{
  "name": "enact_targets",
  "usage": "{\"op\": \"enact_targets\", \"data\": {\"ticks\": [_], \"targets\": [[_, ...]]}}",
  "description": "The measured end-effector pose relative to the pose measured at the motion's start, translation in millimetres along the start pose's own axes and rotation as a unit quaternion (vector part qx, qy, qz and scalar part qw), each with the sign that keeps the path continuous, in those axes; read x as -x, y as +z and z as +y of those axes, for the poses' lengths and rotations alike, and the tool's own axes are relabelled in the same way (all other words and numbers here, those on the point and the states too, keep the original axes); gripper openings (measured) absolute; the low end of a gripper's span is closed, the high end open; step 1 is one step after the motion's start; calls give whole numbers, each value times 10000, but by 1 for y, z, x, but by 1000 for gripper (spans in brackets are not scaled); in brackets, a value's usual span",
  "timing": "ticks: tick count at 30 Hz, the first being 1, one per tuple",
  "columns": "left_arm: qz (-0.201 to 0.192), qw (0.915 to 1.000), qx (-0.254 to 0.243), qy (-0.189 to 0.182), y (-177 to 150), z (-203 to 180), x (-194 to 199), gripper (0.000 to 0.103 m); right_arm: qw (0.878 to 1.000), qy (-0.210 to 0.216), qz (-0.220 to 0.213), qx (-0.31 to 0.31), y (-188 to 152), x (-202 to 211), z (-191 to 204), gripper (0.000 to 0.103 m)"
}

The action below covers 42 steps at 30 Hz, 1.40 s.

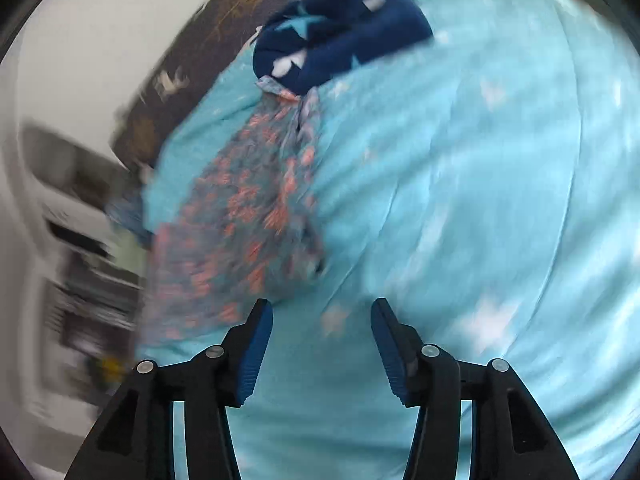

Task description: Fold small clothes

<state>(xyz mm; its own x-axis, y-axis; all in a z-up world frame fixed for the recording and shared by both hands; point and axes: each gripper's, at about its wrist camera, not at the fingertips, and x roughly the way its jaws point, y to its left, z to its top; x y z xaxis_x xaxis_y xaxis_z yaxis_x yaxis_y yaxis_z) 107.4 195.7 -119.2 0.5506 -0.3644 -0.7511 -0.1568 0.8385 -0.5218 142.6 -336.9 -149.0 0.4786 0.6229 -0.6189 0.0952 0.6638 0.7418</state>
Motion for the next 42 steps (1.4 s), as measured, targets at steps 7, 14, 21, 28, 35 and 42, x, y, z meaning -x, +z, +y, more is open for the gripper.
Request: {"op": "enact_targets", "data": {"ticks": [7,14,21,28,35,42], "targets": [[155,9967,746,-288,43,5,-50,11,9975,545,-38,-439,33,-38,7,64],[-284,9964,595,-530,39,-6,-18,4,9973,519,-236,-452,47,-48,32,6],[-386,9964,21,-760,5,-18,27,4,9951,408,-895,18,3,45,43,4],[-282,9990,159,-308,-24,10,24,5,9966,-105,-815,27,-41,83,2,11],[106,9989,307,-341,-38,3,8,66,9981,-16,-600,135,-33,49,2,72],[125,9991,60,-404,-13,-17,-22,21,9983,80,-568,135,9,-19,17,74]]}}
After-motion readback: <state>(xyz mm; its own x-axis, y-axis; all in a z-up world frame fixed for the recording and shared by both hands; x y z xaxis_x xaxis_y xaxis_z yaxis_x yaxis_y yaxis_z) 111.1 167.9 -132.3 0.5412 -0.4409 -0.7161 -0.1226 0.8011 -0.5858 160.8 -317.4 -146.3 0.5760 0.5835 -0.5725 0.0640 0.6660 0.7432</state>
